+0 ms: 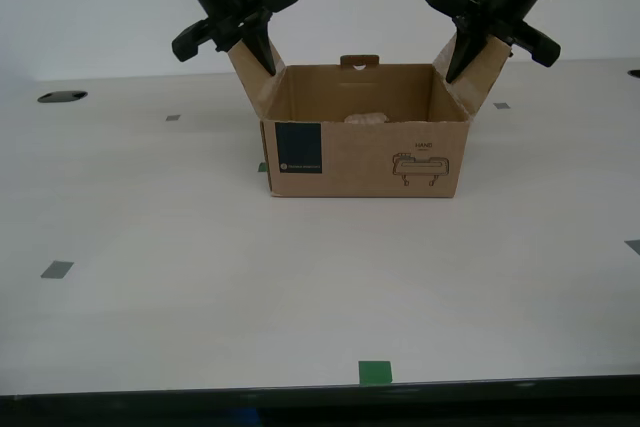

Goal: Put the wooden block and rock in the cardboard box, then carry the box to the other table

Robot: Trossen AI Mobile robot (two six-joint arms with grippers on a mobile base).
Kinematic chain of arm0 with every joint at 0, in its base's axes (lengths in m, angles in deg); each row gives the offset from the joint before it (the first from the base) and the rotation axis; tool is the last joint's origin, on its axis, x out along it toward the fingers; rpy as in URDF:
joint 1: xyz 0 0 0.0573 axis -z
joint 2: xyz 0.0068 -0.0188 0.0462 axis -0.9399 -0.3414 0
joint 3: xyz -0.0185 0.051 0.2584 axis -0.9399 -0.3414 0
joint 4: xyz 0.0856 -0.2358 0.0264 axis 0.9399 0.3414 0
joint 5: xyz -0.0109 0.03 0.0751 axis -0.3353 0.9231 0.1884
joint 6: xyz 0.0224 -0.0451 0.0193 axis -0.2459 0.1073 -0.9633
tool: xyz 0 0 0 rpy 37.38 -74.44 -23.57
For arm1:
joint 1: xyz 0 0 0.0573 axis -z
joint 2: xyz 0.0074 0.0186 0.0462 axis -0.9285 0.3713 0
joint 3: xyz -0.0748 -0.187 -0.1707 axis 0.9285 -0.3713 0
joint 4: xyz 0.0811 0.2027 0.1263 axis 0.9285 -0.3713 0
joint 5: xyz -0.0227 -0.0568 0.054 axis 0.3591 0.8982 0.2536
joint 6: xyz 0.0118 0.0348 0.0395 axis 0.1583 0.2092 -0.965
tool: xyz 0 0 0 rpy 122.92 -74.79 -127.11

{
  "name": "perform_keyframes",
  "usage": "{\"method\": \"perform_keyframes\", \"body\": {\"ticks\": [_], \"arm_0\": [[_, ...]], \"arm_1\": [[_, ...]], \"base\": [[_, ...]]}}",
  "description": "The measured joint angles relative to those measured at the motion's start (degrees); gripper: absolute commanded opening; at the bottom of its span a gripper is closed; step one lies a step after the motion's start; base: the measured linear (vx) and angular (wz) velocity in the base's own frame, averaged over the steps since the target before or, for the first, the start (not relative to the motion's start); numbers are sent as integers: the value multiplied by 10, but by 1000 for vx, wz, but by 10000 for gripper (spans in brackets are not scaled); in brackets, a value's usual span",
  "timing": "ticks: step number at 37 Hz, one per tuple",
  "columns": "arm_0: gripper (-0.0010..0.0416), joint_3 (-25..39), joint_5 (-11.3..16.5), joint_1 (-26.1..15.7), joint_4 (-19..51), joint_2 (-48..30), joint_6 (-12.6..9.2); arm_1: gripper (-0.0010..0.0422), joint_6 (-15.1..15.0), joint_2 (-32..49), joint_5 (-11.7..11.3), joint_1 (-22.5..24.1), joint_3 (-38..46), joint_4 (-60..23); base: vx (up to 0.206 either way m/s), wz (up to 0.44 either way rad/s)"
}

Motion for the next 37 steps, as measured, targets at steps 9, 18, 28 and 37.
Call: {"method": "perform_keyframes", "body": {"ticks": [9,18,28,37], "arm_0": [[-1,0,0,0,3,0,0],[-1,0,0,-1,20,5,-1],[-1,0,-1,-1,21,23,-2],[-1,0,-1,-3,21,23,-2]], "arm_1": [[-1,0,0,0,0,0,-1],[-1,0,-4,8,2,0,-7],[-1,0,-23,12,2,0,-8],[-1,0,-40,12,3,-1,-8]], "base": [[0,0],[0,0],[0,0],[0,0]]}}
